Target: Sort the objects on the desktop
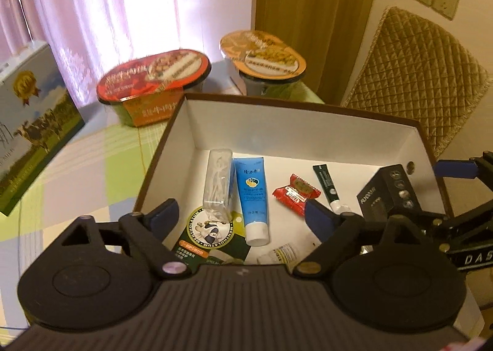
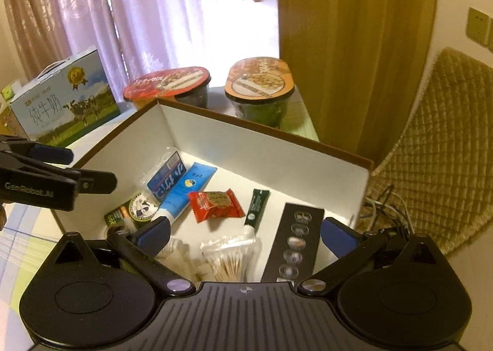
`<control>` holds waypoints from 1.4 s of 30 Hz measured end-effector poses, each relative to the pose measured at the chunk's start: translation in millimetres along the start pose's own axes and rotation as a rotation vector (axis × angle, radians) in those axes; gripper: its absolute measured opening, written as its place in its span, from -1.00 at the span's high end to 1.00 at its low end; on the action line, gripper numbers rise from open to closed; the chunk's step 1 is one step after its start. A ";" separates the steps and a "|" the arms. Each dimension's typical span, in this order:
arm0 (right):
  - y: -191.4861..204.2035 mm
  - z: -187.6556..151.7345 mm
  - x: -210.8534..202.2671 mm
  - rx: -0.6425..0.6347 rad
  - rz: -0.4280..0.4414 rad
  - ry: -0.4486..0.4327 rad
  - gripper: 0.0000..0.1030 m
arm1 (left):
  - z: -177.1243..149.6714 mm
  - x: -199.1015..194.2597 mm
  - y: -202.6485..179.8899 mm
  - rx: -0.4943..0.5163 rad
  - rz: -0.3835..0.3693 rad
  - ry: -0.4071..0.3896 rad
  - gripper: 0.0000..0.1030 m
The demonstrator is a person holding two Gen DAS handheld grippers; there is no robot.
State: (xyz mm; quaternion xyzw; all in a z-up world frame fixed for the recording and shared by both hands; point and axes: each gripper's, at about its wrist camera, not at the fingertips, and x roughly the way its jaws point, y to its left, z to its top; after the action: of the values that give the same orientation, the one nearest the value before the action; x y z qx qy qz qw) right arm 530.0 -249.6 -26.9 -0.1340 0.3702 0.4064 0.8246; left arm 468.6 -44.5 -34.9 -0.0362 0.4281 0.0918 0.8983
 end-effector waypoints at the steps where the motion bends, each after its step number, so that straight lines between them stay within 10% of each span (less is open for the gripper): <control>1: 1.7 -1.8 -4.1 0.003 -0.006 -0.001 -0.96 | -2.7 -5.7 -0.5 0.002 -0.001 -0.009 -0.72; 42: 83.5 -87.0 -103.3 0.101 -0.037 -0.007 -0.96 | -118.8 -150.8 20.8 -0.111 0.043 -0.067 -0.92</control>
State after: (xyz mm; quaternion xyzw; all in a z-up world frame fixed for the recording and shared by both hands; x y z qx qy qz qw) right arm 381.3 -301.0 -5.9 -0.0978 0.3845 0.3723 0.8390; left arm 281.0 -61.4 7.4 -0.0738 0.3927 0.1358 0.9066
